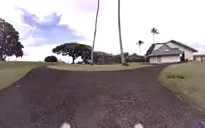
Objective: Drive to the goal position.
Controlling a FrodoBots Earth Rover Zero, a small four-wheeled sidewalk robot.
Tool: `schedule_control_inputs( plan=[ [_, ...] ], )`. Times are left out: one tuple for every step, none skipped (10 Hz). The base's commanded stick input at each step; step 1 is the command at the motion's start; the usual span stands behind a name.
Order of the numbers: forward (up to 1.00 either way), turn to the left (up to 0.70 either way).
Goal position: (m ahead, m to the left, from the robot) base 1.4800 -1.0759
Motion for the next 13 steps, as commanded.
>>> schedule_control_inputs(
  plan=[
    [0.7, 0.0],
    [0.7, -0.29],
    [0.7, -0.35],
    [0.7, -0.35],
    [0.7, -0.29],
    [0.7, -0.15],
    [0.7, -0.02],
    [0.7, 0.01],
    [0.7, 0.05],
    [0.7, -0.01],
    [0.7, -0.35],
    [0.7, -0.35],
    [0.7, -0.35]
  ],
)
